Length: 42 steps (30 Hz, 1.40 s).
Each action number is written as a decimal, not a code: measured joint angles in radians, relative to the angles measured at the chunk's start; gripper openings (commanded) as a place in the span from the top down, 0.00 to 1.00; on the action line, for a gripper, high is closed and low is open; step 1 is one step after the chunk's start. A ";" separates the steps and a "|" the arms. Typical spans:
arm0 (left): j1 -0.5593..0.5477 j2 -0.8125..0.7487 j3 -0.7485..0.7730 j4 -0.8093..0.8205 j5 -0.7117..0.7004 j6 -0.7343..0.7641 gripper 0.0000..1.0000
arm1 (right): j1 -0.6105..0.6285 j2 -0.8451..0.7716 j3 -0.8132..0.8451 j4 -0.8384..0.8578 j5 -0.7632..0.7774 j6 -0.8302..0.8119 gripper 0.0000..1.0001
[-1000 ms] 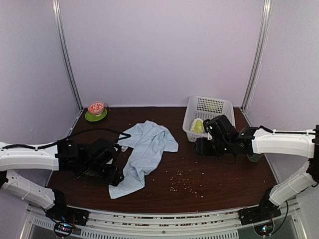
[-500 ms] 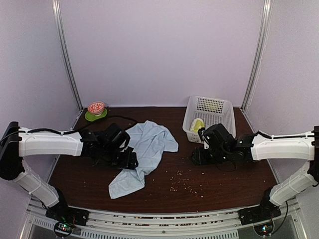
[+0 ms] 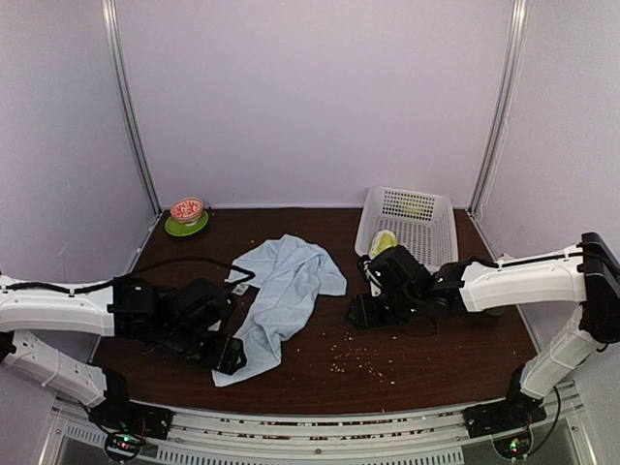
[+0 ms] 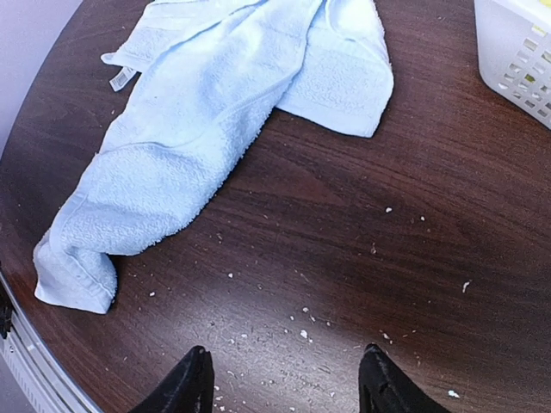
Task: Roll the towels
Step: Pick up the towel from the center of the board.
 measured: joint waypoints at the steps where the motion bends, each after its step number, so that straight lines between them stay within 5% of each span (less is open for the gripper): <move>1: -0.013 0.008 -0.006 -0.010 0.000 -0.008 0.31 | 0.000 0.000 0.002 0.001 0.001 -0.003 0.43; 12: -0.037 0.209 -0.081 -0.002 0.007 -0.044 0.34 | 0.000 -0.073 -0.006 -0.007 0.040 -0.014 0.43; 15: -0.039 0.248 -0.072 0.017 0.014 -0.037 0.48 | 0.000 -0.098 -0.017 -0.012 0.055 -0.014 0.43; 20: -0.040 0.256 -0.076 0.039 0.007 -0.030 1.00 | -0.002 -0.133 -0.022 -0.030 0.077 -0.016 0.43; 26: -0.040 0.237 -0.055 0.012 -0.013 0.008 1.00 | -0.006 -0.212 -0.021 -0.062 0.109 -0.024 0.44; 30: -0.032 0.201 0.226 -0.182 -0.102 0.113 1.00 | -0.009 -0.285 -0.021 -0.090 0.151 -0.037 0.44; 38: -0.058 0.307 1.456 -0.284 -0.156 0.350 1.00 | -0.038 -0.491 -0.003 -0.140 0.254 -0.060 0.44; 42: -0.079 0.176 1.433 -0.212 -0.156 0.393 1.00 | -0.043 -0.576 0.000 -0.140 0.284 -0.071 0.44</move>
